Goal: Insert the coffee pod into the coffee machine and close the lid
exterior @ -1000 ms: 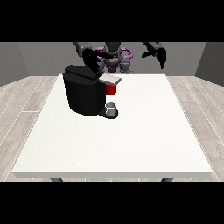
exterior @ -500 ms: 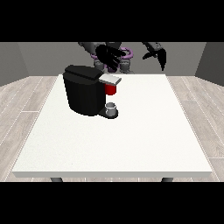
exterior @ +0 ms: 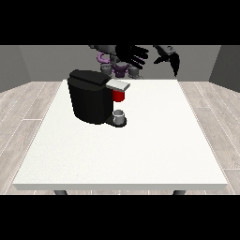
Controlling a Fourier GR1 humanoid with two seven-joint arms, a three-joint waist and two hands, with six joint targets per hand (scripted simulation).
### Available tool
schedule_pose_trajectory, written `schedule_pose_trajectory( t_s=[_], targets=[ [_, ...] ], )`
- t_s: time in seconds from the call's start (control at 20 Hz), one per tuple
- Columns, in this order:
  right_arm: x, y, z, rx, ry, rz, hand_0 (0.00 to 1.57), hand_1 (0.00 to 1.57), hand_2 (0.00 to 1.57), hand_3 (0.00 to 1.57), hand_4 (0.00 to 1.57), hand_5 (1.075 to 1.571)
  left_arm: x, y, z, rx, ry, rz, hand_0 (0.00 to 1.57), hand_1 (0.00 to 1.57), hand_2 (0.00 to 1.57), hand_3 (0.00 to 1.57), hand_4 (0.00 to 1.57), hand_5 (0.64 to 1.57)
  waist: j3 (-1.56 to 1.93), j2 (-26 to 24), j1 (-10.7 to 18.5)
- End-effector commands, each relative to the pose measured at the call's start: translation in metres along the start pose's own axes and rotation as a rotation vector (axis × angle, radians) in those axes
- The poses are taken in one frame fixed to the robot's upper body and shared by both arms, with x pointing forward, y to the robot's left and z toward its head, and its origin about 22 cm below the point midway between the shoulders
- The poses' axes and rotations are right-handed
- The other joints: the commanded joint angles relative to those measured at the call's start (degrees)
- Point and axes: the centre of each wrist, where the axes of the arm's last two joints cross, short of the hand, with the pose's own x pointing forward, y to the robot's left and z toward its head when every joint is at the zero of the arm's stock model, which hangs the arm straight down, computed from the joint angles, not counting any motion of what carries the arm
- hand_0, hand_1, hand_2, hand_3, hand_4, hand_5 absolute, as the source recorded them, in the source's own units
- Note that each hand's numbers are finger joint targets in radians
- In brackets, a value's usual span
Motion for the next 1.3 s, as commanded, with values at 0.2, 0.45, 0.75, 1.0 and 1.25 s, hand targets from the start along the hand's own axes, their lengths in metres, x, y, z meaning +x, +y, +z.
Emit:
schedule_pose_trajectory(
  t_s=[0.2, 0.45, 0.75, 1.0, 1.25],
  targets=[
    [0.033, 0.013, -0.016, 0.006, -0.032, 0.053, 0.0, 0.0, 0.0, 0.0, 0.15, 1.571, -0.001, -0.002, 0.002, -0.001, -0.036, 0.024, 0.0, 0.0, 0.0, 0.0, 0.44, 1.571, -0.02, 1.95, 3.1],
    [0.049, -0.007, -0.025, -0.04, -0.075, 0.1, 0.0, 0.0, 0.0, 0.0, 0.0, 1.571, 0.01, -0.004, 0.0, -0.044, -0.089, 0.009, 0.0, 0.0, 0.0, 0.0, 0.42, 1.571, -0.01, 3.51, 5.62],
    [0.082, 0.004, -0.036, -0.043, -0.102, 0.114, 0.0, 0.0, 0.0, 0.0, 0.0, 1.571, 0.022, 0.009, -0.013, -0.042, -0.137, 0.013, 0.0, 0.0, 0.0, 0.0, 0.37, 1.571, -0.03, 6.64, 7.72],
    [0.088, -0.005, -0.04, -0.045, -0.121, 0.068, 0.0, 0.0, 0.0, 0.0, 0.0, 1.571, 0.035, 0.007, -0.021, -0.042, -0.147, 0.016, 0.0, 0.0, 0.0, 0.0, 0.36, 1.571, -0.01, 7.96, 7.87],
    [0.084, -0.023, -0.042, -0.075, -0.158, 0.059, 0.0, 0.0, 0.0, 0.0, 0.05, 1.571, 0.041, 0.018, -0.02, -0.083, -0.184, 0.01, 0.0, 0.0, 0.0, 0.0, 0.2, 1.571, 0.0, 11.97, 9.82]
  ],
)
